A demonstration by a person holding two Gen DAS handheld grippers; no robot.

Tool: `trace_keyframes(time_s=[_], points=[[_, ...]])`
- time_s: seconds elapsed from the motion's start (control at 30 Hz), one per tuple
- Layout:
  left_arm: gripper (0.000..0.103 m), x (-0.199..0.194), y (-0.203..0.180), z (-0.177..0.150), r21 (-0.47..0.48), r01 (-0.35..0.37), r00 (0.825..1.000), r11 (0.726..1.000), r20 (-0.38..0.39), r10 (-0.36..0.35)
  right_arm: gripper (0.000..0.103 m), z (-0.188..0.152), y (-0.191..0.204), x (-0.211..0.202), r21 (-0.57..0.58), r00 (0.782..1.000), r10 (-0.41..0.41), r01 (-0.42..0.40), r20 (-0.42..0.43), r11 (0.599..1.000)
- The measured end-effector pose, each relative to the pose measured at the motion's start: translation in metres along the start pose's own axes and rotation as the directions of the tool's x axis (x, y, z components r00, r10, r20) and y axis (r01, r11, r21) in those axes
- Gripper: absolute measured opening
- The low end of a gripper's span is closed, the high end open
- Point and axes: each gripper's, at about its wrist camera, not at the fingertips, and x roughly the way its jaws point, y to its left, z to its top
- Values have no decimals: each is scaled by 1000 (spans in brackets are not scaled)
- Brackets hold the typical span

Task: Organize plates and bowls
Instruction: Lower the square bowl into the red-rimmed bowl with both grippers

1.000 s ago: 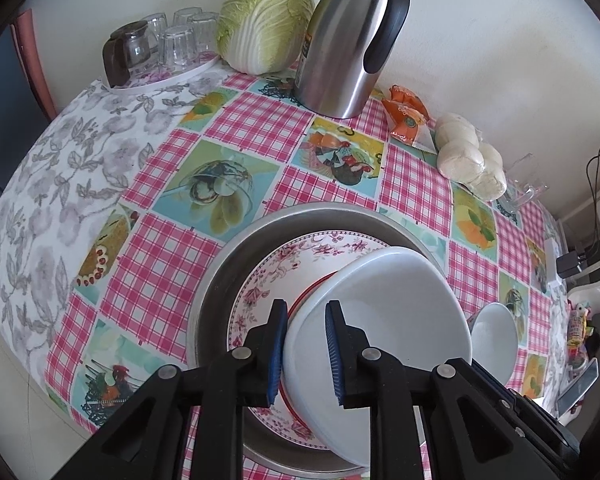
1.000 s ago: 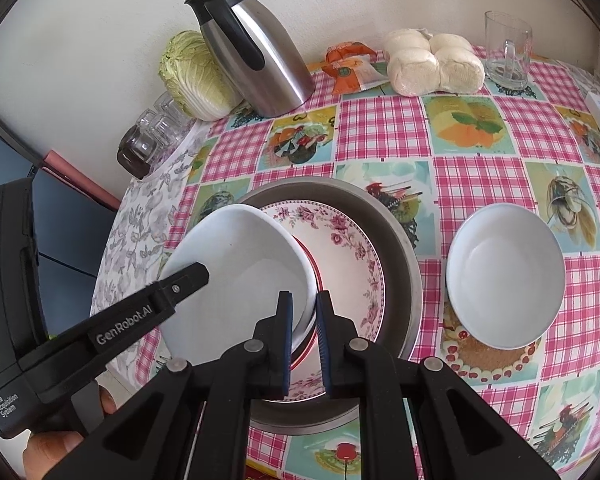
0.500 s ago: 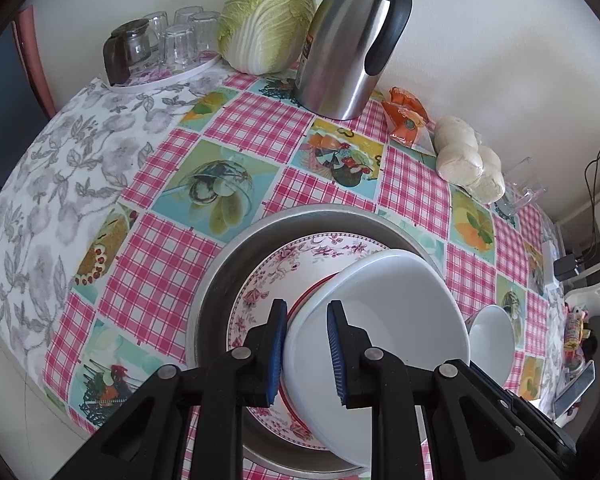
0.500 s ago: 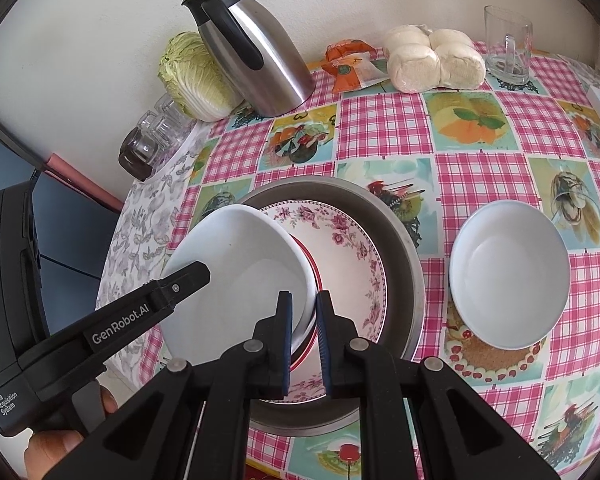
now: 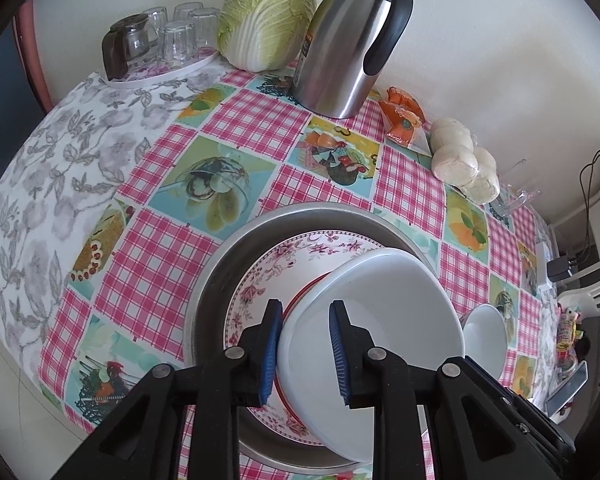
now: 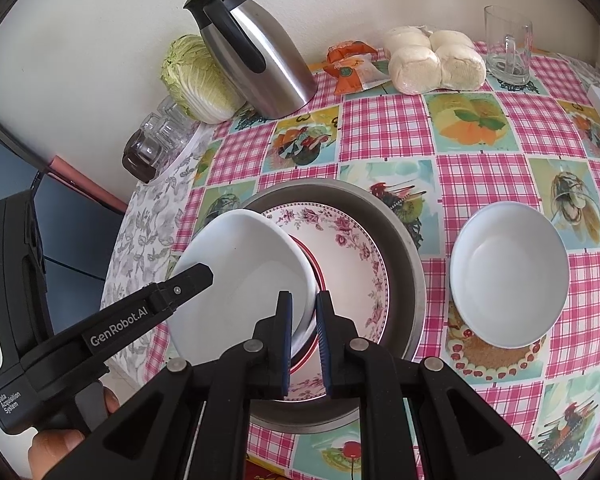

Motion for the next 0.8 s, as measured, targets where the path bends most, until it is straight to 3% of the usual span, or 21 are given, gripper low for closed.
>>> trace_keyframes(time_s=[0.57,0.63,0.7,0.8], points=[[36,-26,3,3,6,-54,995,999,85,53,14,4,5,-20,-23,999,30,-29,44,999],[39,-30,3,3,4,-57,994,998,95,57,14,5,5,-24,-24,998,25,-23,56,999],[51,-32,3,4,2,-70,992,998,105,70,14,6,4,-27,-23,998,20,-18,65,1000],[60,-33,4,4,-5,-92,990,996,111,92,25,8,2,-30,-22,997,-7,9,74,1000]])
